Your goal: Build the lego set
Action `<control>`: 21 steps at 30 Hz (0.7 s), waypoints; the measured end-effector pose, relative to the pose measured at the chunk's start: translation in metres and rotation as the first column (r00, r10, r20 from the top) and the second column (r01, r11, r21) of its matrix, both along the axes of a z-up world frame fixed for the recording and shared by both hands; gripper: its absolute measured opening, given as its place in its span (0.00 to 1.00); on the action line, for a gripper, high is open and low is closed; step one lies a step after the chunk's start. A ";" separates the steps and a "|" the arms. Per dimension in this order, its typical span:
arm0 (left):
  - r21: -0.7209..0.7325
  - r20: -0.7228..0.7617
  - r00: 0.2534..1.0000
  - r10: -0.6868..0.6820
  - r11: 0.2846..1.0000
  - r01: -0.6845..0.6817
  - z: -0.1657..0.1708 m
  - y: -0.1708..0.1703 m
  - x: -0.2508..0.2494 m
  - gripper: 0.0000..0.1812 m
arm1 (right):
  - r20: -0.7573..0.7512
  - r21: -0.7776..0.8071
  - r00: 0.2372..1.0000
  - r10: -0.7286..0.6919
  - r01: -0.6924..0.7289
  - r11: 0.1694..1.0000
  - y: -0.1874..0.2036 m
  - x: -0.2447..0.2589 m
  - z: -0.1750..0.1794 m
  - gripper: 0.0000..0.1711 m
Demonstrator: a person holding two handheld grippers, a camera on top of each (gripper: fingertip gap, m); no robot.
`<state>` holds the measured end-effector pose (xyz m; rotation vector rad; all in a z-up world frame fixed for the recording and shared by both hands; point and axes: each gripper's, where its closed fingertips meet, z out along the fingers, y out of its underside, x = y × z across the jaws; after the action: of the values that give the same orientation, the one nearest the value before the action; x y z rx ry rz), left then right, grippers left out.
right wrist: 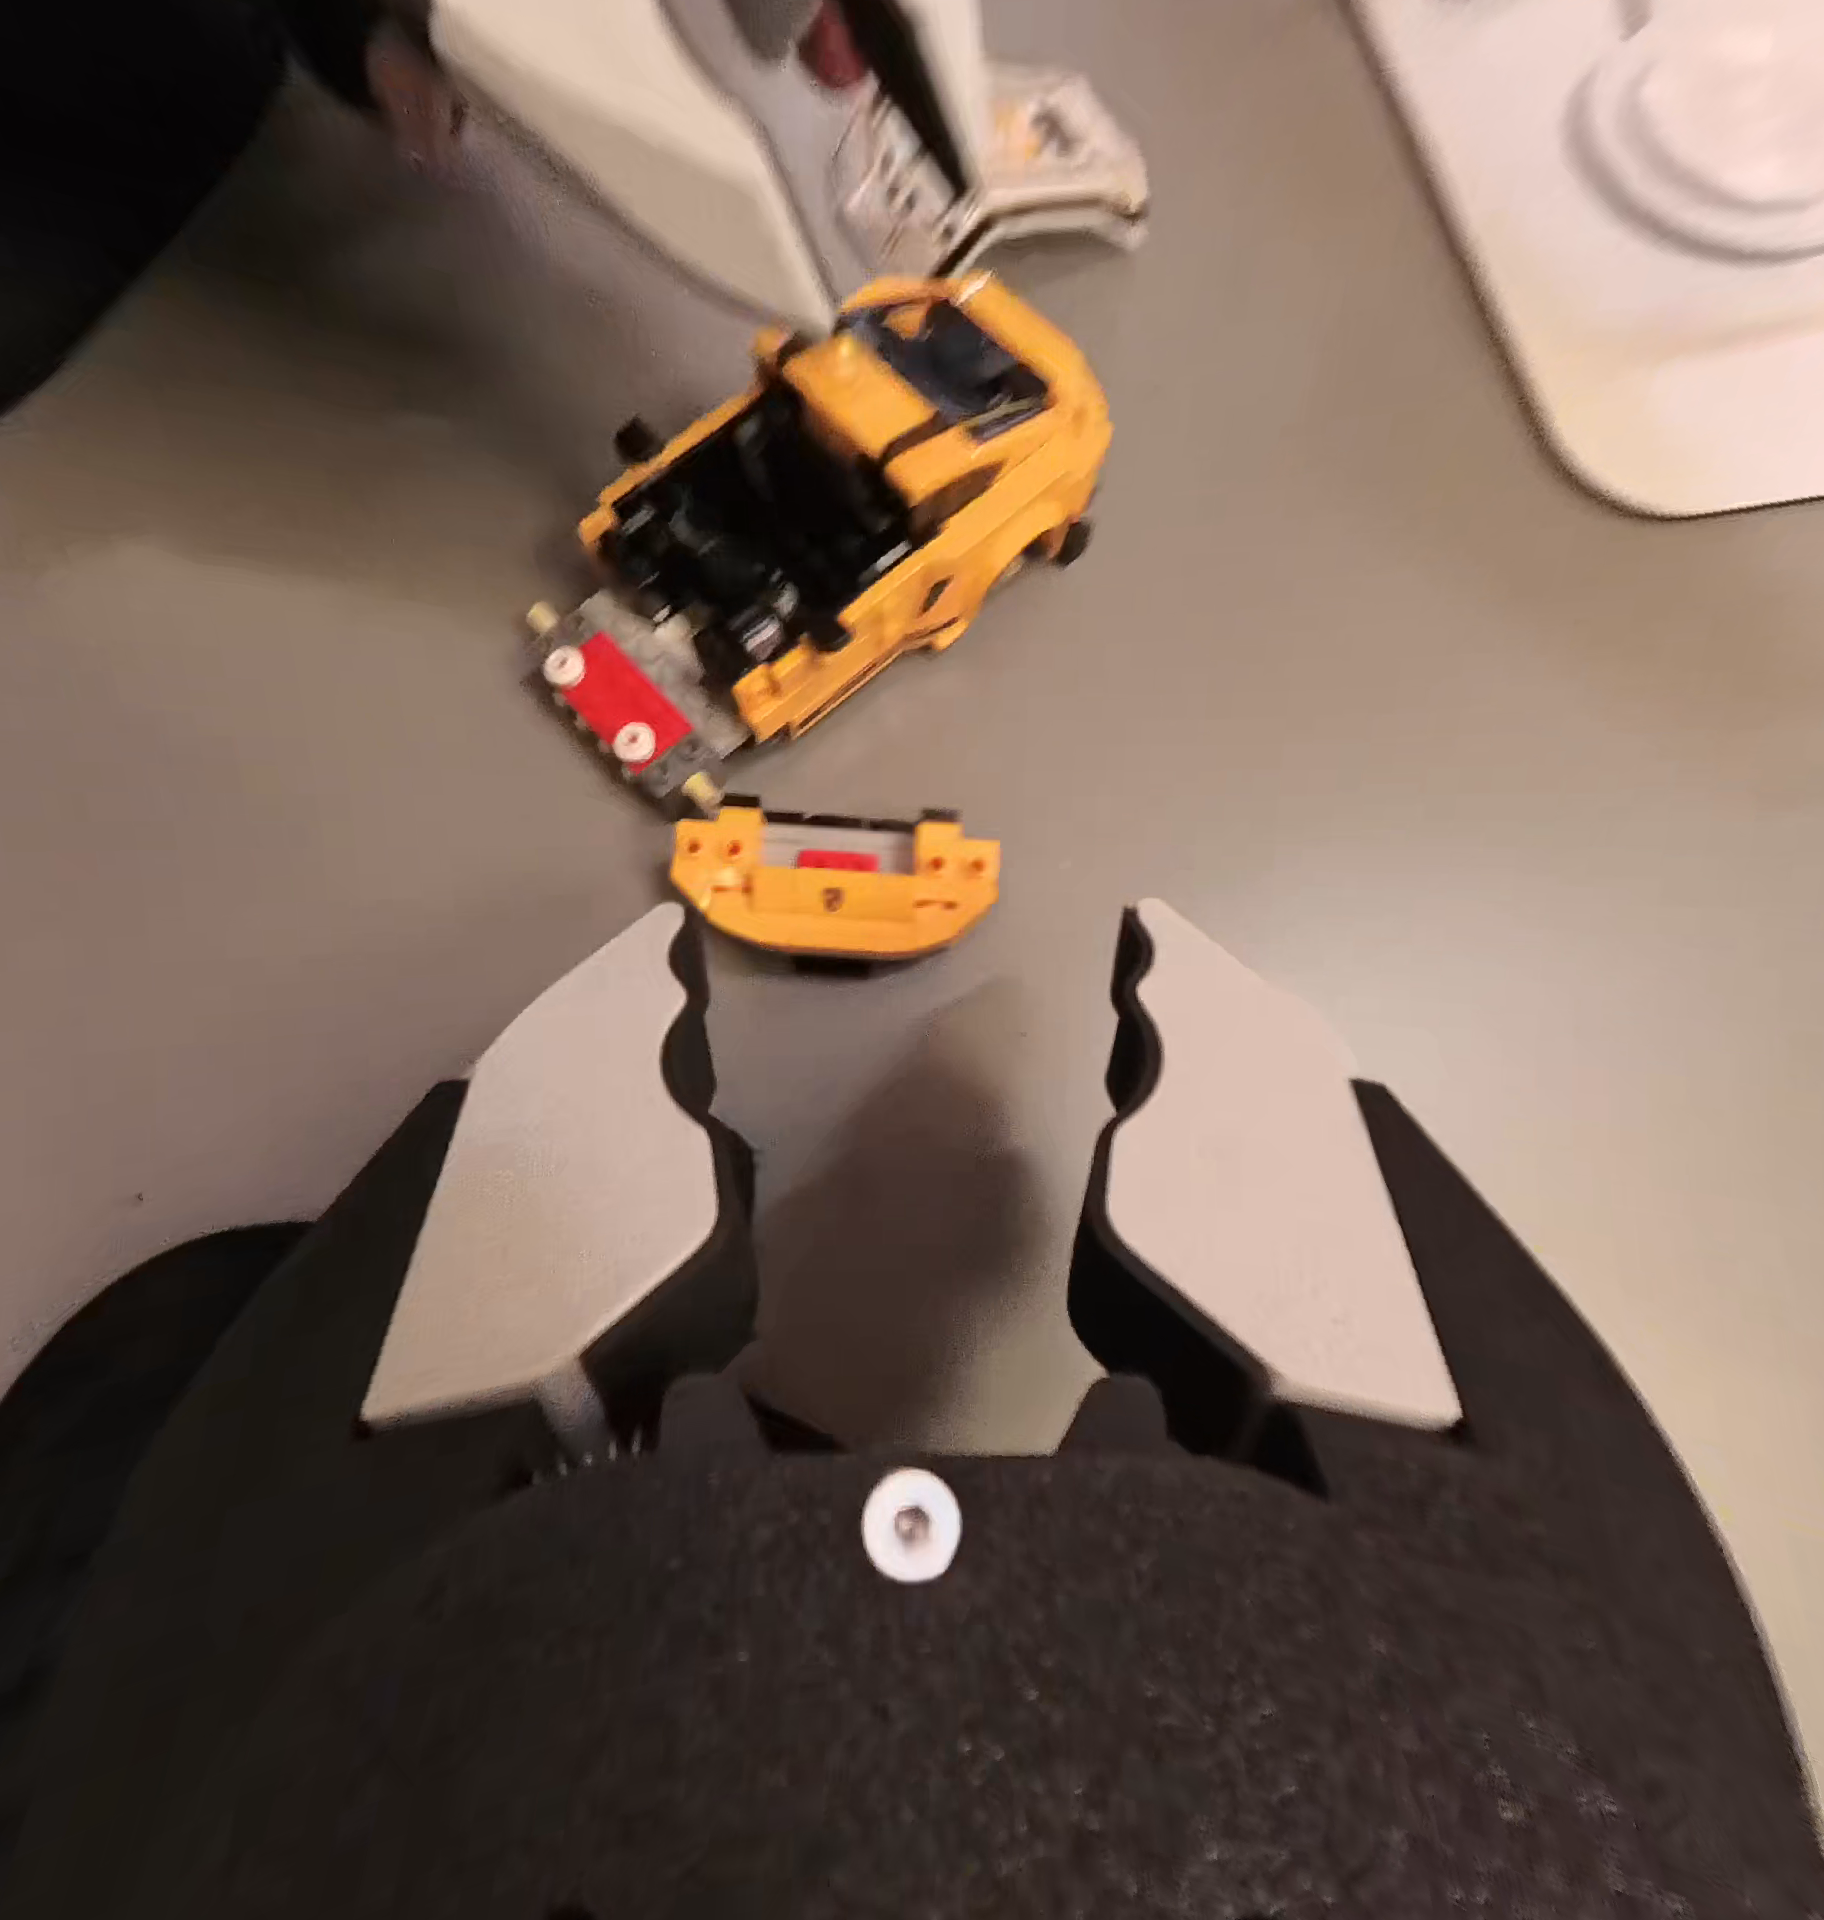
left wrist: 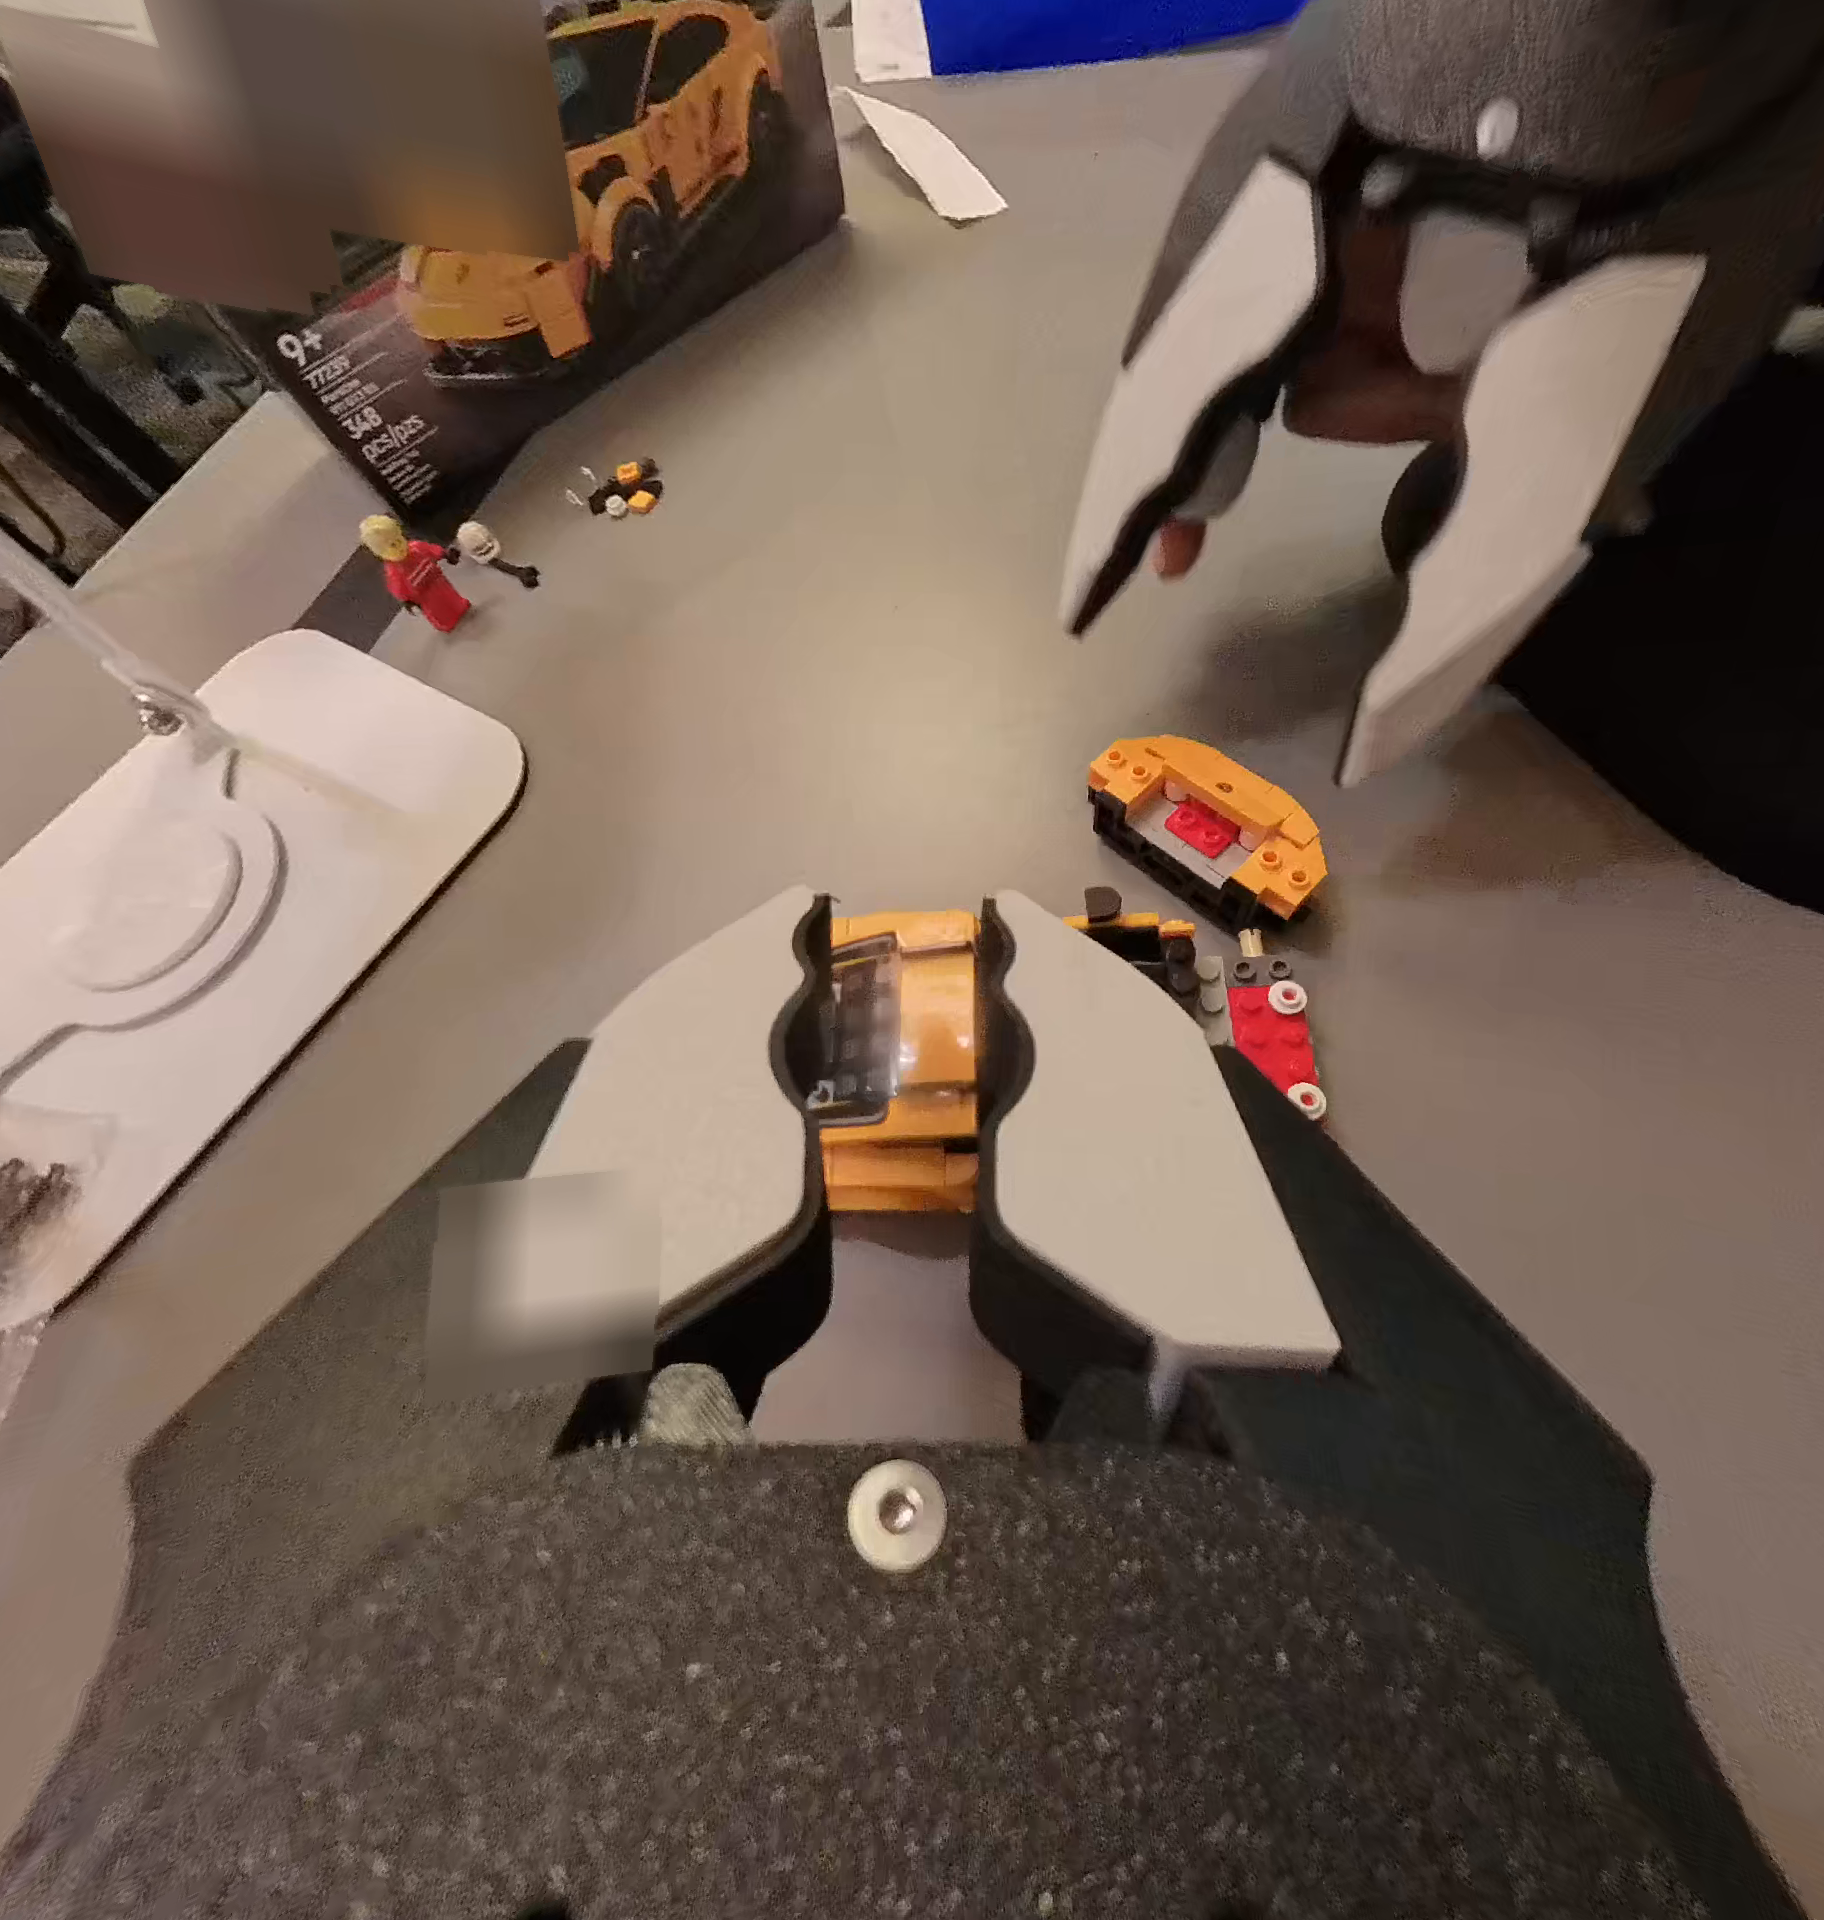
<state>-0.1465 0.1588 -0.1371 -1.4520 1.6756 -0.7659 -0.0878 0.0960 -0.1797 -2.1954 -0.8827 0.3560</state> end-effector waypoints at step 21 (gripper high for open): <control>0.117 0.087 0.987 -0.135 0.985 0.124 -0.001 -0.075 -0.008 0.19 | -0.041 -0.126 0.998 0.049 -0.053 0.991 -0.011 -0.029 -0.003 0.40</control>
<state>-0.1544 0.0836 -0.1377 -1.2205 1.7243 -0.7867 -0.1164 0.0845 -0.1829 -2.2776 -0.9193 0.4890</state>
